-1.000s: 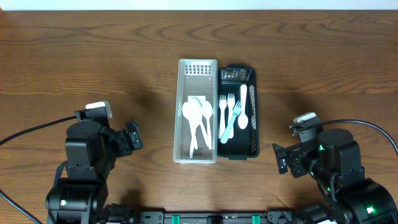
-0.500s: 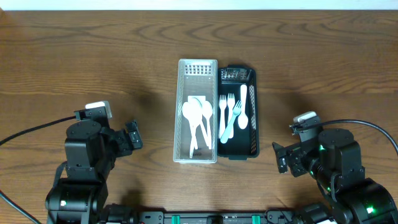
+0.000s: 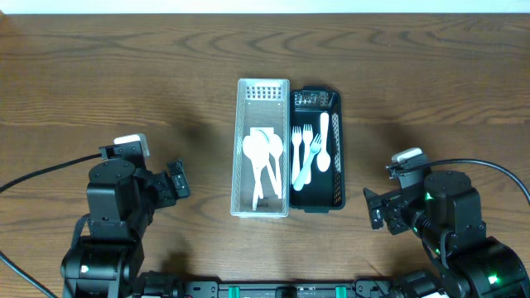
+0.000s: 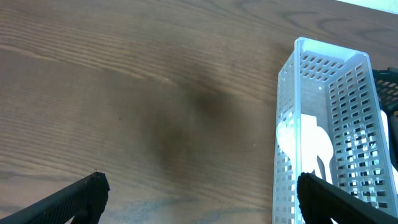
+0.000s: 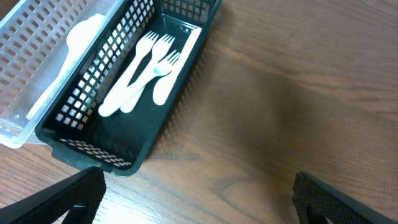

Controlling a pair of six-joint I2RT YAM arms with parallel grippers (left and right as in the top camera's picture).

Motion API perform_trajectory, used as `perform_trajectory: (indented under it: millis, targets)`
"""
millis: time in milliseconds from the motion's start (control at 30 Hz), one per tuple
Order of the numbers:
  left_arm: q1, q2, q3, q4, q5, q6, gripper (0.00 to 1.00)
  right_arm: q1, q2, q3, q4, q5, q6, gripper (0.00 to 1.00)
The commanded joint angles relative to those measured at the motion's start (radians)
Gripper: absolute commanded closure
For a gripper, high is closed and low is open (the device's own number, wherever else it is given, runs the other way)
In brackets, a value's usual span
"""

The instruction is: Pack container

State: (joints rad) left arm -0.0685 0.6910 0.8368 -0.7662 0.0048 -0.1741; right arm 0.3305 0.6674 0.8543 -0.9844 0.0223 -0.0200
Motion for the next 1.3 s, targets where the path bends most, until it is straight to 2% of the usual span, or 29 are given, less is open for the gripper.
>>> perform_trajectory:
  millis: [0, 1267]
  targets:
    - [-0.003, 0.002, -0.009, 0.002, 0.003, 0.024, 0.02, 0.009, -0.002, -0.008, 0.003, 0.012, -0.019, 0.01]
    - [-0.003, 0.013, -0.009, 0.002, 0.003, 0.024, 0.02, 0.009, -0.002, -0.008, -0.001, -0.004, -0.019, 0.01]
